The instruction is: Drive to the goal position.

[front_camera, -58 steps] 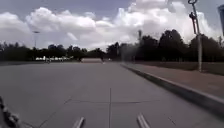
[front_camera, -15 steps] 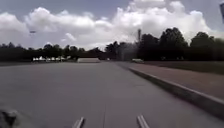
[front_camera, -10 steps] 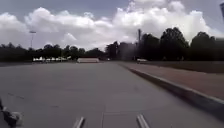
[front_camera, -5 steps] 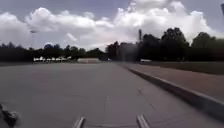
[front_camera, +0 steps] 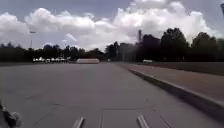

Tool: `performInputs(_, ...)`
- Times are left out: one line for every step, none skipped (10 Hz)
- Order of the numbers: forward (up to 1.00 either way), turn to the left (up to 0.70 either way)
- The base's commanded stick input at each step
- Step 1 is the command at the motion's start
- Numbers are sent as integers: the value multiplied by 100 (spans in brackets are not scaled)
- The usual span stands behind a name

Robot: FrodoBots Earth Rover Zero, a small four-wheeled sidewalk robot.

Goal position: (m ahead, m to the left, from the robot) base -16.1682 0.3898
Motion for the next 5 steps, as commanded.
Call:
performInputs(70,0)
performInputs(70,0)
performInputs(70,0)
performInputs(70,0)
performInputs(70,0)
